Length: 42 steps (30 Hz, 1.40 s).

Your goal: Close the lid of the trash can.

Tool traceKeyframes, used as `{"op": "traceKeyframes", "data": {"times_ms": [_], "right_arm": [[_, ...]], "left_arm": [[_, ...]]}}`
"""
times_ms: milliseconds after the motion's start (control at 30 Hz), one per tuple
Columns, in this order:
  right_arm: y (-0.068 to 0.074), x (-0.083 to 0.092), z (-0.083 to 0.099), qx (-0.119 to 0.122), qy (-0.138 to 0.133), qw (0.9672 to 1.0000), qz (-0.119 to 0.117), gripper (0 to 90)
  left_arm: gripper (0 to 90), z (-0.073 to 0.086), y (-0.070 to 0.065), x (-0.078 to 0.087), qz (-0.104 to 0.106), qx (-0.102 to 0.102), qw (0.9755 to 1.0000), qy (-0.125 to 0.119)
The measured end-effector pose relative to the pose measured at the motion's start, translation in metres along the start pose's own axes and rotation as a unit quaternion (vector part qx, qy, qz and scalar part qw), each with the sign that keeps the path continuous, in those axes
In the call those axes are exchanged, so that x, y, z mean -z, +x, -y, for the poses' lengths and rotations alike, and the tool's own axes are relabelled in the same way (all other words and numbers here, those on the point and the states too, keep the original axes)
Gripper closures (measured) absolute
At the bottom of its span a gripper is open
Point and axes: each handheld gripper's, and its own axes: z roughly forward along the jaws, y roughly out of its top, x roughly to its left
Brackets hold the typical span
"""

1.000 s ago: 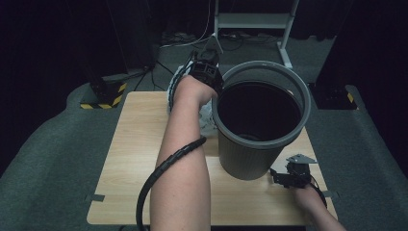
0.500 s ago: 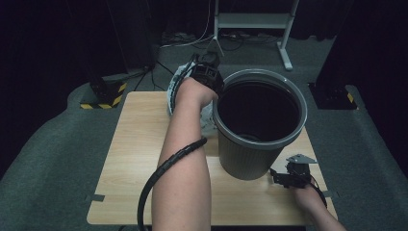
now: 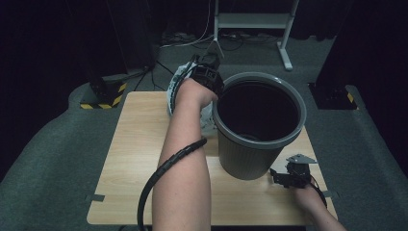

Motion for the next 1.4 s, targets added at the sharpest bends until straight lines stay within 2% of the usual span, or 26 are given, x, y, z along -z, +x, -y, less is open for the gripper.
{"op": "traceKeyframes", "data": {"times_ms": [400, 667, 800, 867, 1133, 1300, 1400], "right_arm": [[0.0, 0.0, 0.0, 0.001, 0.0, 1.0, 0.0, 11.0], [0.0, 0.0, 0.0, -0.001, 0.0, 1.0, -0.001, 10.9], [0.0, 0.0, 0.0, -0.001, 0.0, 1.0, -0.001, 10.9], [0.0, 0.0, 0.0, -0.001, 0.0, 1.0, -0.001, 10.9], [0.0, 0.0, 0.0, 0.0, 0.0, 1.0, -0.001, 10.9], [0.0, 0.0, 0.0, 0.0, 0.0, 1.0, -0.001, 10.9], [0.0, 0.0, 0.0, 0.0, 0.0, 1.0, -0.001, 10.9]], "left_arm": [[73.2, 0.0, 0.001, 0.001, -0.001, 0.0, 1.0, -0.002], [62.1, 0.001, 0.005, 0.003, -0.004, 0.009, 0.9999, -0.006], [50.9, 0.001, 0.01, 0.008, -0.001, 0.032, 0.9992, -0.025], [49.6, 0.002, 0.012, 0.01, -0.002, 0.029, 0.9992, -0.029], [53.2, 0.005, 0.018, 0.012, 0.005, 0.036, 0.9981, -0.049], [55.1, 0.006, 0.015, 0.005, 0.012, 0.026, 0.9987, -0.041], [53.5, 0.006, 0.014, 0.007, 0.01, 0.023, 0.9984, -0.051]]}}
